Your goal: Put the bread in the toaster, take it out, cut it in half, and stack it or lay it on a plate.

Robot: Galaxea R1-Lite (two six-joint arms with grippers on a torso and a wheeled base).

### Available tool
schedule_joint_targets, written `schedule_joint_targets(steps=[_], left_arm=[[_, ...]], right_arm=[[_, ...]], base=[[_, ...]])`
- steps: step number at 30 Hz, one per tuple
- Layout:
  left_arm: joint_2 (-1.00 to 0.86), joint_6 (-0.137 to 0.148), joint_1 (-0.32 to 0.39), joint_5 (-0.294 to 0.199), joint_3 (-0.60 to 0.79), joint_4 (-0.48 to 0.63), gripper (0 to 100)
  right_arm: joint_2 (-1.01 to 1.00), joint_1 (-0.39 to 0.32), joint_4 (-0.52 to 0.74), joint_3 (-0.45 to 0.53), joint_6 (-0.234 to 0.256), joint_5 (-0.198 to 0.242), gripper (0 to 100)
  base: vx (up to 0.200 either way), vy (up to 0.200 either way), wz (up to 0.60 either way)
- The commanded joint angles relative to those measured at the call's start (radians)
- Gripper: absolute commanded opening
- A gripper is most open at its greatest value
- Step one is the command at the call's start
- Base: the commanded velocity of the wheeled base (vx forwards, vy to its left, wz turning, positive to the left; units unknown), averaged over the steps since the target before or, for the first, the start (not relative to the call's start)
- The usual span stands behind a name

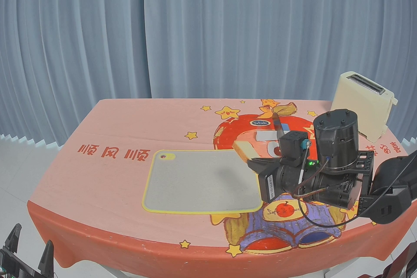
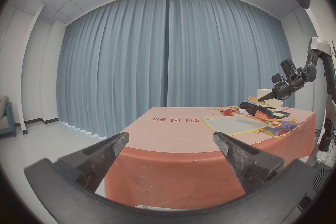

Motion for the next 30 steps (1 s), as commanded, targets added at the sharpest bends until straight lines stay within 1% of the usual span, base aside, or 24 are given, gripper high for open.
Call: schedule_joint_targets(steps=[1,7,9,21,30], left_arm=[[-0.016,0.0,0.0,0.0,0.018,0.0,100],[-0.016,0.0,0.0,0.0,0.018,0.0,100],[-0.016,0.004,0.0,-0.001,0.018,-0.002,100],[-0.016,0.003,0.0,-0.001,0.016,-0.002,100],[-0.016,0.004,0.0,-0.001,0.018,-0.002,100]], right_arm=[[0.002,0.0,0.0,0.0,0.0,0.0,0],[0.005,0.0,0.0,0.002,0.0,0.0,0],[0.002,0.0,0.0,0.002,0.0,0.0,0],[0.002,-0.003,0.0,0.002,0.0,0.0,0],[-0.02,-0.006,0.0,0.009,0.001,-0.011,0]], base=[[0.0,-0.2,0.0],[0.0,-0.2,0.0],[0.0,-0.2,0.0],[0.0,0.0,0.0],[0.0,0.0,0.0]])
